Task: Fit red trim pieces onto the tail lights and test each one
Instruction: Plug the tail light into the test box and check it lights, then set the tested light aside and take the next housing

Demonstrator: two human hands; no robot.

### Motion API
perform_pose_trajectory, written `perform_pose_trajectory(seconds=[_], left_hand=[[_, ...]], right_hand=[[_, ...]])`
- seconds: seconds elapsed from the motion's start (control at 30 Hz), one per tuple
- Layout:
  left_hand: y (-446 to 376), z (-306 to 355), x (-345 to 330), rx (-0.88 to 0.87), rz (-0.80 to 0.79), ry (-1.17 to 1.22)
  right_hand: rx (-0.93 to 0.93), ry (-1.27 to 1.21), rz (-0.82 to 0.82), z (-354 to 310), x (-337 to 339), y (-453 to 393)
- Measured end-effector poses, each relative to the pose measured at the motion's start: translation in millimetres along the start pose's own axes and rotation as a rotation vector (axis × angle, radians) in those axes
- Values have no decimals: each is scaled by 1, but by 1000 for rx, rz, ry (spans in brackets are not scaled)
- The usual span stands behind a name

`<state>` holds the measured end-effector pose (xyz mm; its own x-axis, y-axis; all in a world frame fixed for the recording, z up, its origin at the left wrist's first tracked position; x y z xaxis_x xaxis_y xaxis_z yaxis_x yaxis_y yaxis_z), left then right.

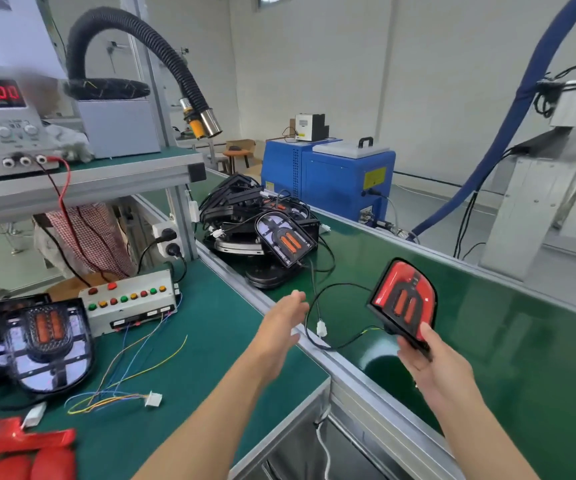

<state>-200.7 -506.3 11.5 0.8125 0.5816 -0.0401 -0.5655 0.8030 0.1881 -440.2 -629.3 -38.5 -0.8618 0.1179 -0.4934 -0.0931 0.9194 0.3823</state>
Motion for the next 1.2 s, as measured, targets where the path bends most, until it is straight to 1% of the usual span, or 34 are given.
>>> perform_pose_trajectory(seconds=[0.1, 0.2, 0.3, 0.37, 0.57, 0.83, 0.9, 0.97, 1.1, 1.17, 1.2], left_hand=[[6, -21, -20, -15, -10, -28], [13, -37, -23, -20, -20, -55], [23, -51, -20, -13, -39, -68], [30, -60, -18, -18, -52, -80], [45, -71, -22, 22, -51, -86], [57, -63, -22, -11, -70, -64], [59, -63, -17, -26, -67, -71], [59, -62, -9, -38, -42, -63], [63, -54, 21, -59, 33, -6], [65, -48, 41, -65, 82, 14], [67, -45, 53, -65, 115, 23]], right_hand=[[23, -36, 111, -7, 11, -9], [49, -1, 249, -11, 24, -11], [16, 12, 404, -6, 54, -12], [-20, 28, 440, -2, 72, -12], [-2, 193, 355, 2, 73, -4], [80, 668, 240, -23, 76, -10], [87, 780, 244, -25, 81, -12], [97, 883, 259, -30, 84, -7], [115, 925, 306, -38, 91, -1], [136, 990, 279, -37, 93, 3], [174, 1021, 255, -39, 96, 4]])
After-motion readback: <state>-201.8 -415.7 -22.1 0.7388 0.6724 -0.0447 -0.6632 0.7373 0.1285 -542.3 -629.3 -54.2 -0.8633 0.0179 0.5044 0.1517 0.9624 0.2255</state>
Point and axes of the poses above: each hand's wrist, its own y-axis away from the middle knuckle, its own x-axis out of the back of the hand, z = x × y, the point moved 10 cm from there along -y, towards the middle knuckle, and after that the axes turned 8 degrees about z, right-handed, at the moved point
